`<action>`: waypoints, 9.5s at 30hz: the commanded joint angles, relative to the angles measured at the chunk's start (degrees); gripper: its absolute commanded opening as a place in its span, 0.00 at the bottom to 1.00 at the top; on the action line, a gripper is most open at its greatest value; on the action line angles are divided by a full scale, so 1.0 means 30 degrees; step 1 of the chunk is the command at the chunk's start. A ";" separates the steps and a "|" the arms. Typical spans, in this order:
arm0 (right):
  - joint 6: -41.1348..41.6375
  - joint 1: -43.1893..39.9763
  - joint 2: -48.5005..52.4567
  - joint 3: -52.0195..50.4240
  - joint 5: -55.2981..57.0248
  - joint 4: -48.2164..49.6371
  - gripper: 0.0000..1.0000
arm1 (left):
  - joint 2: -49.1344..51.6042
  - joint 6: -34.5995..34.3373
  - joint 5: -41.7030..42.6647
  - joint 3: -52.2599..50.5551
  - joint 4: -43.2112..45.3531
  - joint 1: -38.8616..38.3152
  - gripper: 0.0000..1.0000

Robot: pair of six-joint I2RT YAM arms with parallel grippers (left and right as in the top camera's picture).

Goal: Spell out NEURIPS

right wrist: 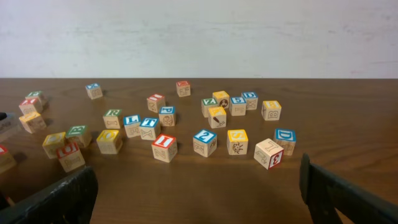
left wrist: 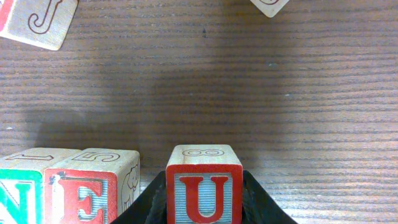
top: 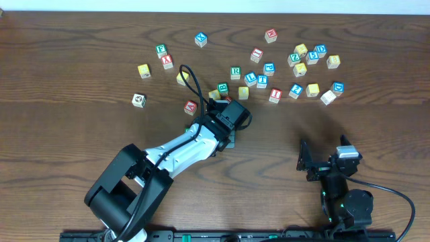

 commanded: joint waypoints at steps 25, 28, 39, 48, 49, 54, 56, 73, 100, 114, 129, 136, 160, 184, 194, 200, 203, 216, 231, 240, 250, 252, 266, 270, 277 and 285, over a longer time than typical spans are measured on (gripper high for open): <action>0.0131 0.0102 -0.0095 -0.0022 -0.0036 -0.0087 0.99 | -0.0102 0.0605 -0.0481 0.0146 -0.0554 0.0066 0.17; 0.0131 0.0102 -0.0095 -0.0022 -0.0044 -0.0087 0.99 | -0.0102 0.0605 -0.0481 0.0146 -0.0554 0.0066 0.23; 0.0131 0.0102 -0.0095 -0.0022 -0.0036 -0.0087 0.99 | -0.0102 0.0605 -0.0481 0.0146 -0.0554 0.0066 0.32; 0.0131 0.0102 -0.0095 -0.0022 -0.0036 -0.0087 0.99 | -0.0102 0.0605 -0.0481 0.0146 -0.0554 0.0066 0.35; 0.0131 0.0102 -0.0095 -0.0022 -0.0044 -0.0087 0.99 | -0.0102 0.0612 -0.0481 0.0146 -0.0554 0.0066 0.36; 0.0131 0.0102 -0.0095 -0.0022 -0.0044 -0.0087 0.99 | -0.0102 0.0612 -0.0481 0.0146 -0.0554 0.0066 0.40; 0.0124 0.0102 -0.0095 -0.0022 -0.0036 -0.0087 0.99 | -0.0102 0.0605 -0.0481 0.0146 -0.0554 0.0066 0.41; 0.0131 0.0102 -0.0095 -0.0022 -0.0044 -0.0087 0.99 | -0.0117 0.0612 -0.0466 0.0175 -0.0561 0.0066 0.44; 0.0131 0.0102 -0.0095 -0.0022 -0.0036 -0.0087 0.99 | -0.2936 0.1333 0.1078 0.0226 -0.1297 0.0066 0.44; 0.0131 0.0102 -0.0095 -0.0022 -0.0044 -0.0087 0.99 | -0.3475 0.1333 0.1479 0.0226 -0.1297 0.0066 0.44; 0.0131 0.0102 -0.0095 -0.0022 -0.0036 -0.0087 0.99 | -0.5326 0.1792 0.1836 0.0226 -0.1464 0.0080 0.44; 0.0131 0.0102 -0.0095 -0.0022 -0.0036 -0.0087 0.99 | -0.7577 0.3140 0.1800 0.0226 -0.1967 0.0087 0.45; 0.0131 0.0102 -0.0095 -0.0022 -0.0036 -0.0087 0.99 | -1.0018 0.6098 0.3300 0.0641 -0.4597 0.3104 0.57; 0.0131 0.0102 -0.0095 -0.0022 -0.0036 -0.0087 0.99 | -1.4178 1.5773 0.9027 0.0670 -0.9158 1.5460 0.77; 0.0131 0.0102 -0.0095 -0.0022 -0.0036 -0.0087 0.99 | -1.4171 1.6837 0.8954 0.0670 -0.9296 1.5460 0.98; 0.0131 0.0102 -0.0095 -0.0022 -0.0044 -0.0087 0.99 | -1.4156 1.6837 0.8947 0.0670 -0.9311 1.5460 0.98; 0.0131 0.0102 -0.0095 -0.0022 -0.0036 -0.0087 0.99 | -1.4156 1.6837 0.8947 0.0670 -0.9311 1.5460 0.98; 0.0430 0.0102 -0.0095 -0.0022 -0.0430 0.1770 0.99 | -1.4156 1.6837 0.8954 0.0670 -0.9311 1.5460 0.98; -0.0313 0.0102 1.0433 1.0091 -0.6812 -0.0015 0.99 | -1.4156 1.6837 0.8954 0.0670 -0.9311 1.5460 0.98; -0.0801 0.0226 2.2739 2.4516 -0.9967 -1.1948 0.99 | -1.4156 1.6837 0.8947 0.0670 -0.9311 1.5460 0.98; 0.1144 0.0481 2.8480 2.9208 -0.9173 -1.3806 0.99 | -1.4156 1.6837 0.8947 0.0670 -0.9311 1.5460 0.98; 0.1144 0.1020 2.9682 3.0425 -0.8036 -1.4987 0.99 | -1.4156 1.6837 0.8954 0.0670 -0.9311 1.5460 0.98; 0.1734 0.5107 3.7980 3.9648 -0.2710 -2.0254 0.99 | -1.4156 1.6837 0.8954 0.0670 -0.9311 1.5460 0.98; 0.2433 0.5479 3.9277 3.9678 -0.1749 -2.0203 0.99 | -1.4156 1.6837 0.8947 0.0670 -0.9311 1.5460 0.98; 0.3453 0.5931 4.1579 3.9678 -0.0386 -1.9853 0.99 | -1.4156 1.6837 0.8947 0.0670 -0.9311 1.5460 0.98; 0.5115 0.6164 4.3036 3.9678 -0.0379 -1.8782 0.99 | -1.4156 1.6837 0.8954 0.0670 -0.9311 1.5460 0.98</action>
